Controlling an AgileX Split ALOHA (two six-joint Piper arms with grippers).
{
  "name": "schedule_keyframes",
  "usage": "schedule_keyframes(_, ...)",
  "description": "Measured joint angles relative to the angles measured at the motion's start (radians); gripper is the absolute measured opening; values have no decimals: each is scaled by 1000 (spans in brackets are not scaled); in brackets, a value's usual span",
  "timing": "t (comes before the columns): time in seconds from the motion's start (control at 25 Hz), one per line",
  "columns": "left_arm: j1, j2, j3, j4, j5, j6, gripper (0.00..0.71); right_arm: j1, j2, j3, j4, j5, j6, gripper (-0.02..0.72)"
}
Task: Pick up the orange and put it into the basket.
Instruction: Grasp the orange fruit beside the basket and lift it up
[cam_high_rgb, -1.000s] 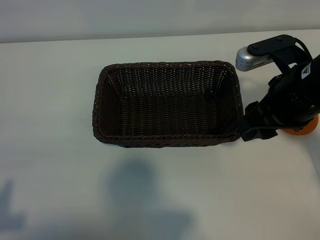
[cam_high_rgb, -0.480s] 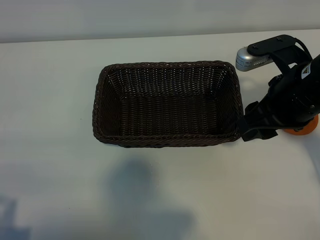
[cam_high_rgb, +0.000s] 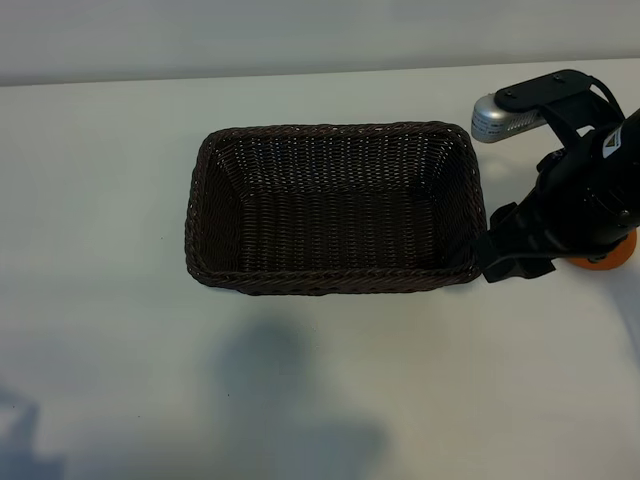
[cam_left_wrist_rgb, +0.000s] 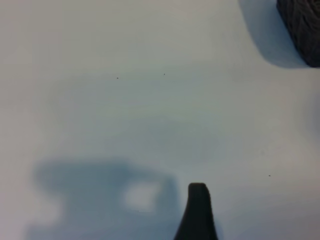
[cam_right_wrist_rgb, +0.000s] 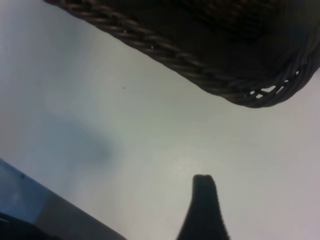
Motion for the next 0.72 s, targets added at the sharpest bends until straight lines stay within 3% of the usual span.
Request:
schedule_keyframes(0.28,-7,0,0,2,0,-12,594,0,0,0,-11,-18,20,524)
schedule_keyframes(0.36,-7,-1,0,2,0,-13,593,0,0,0,-62,-41,63,524)
schedule_keyframes(0.56,-7,-58,0,2,0,-13,593,-21,0,0,-272,-114,244,524)
schedule_keyframes(0.72,-7,-65,0,2,0,-13,593,-117,26,0,-329,-137,290,524)
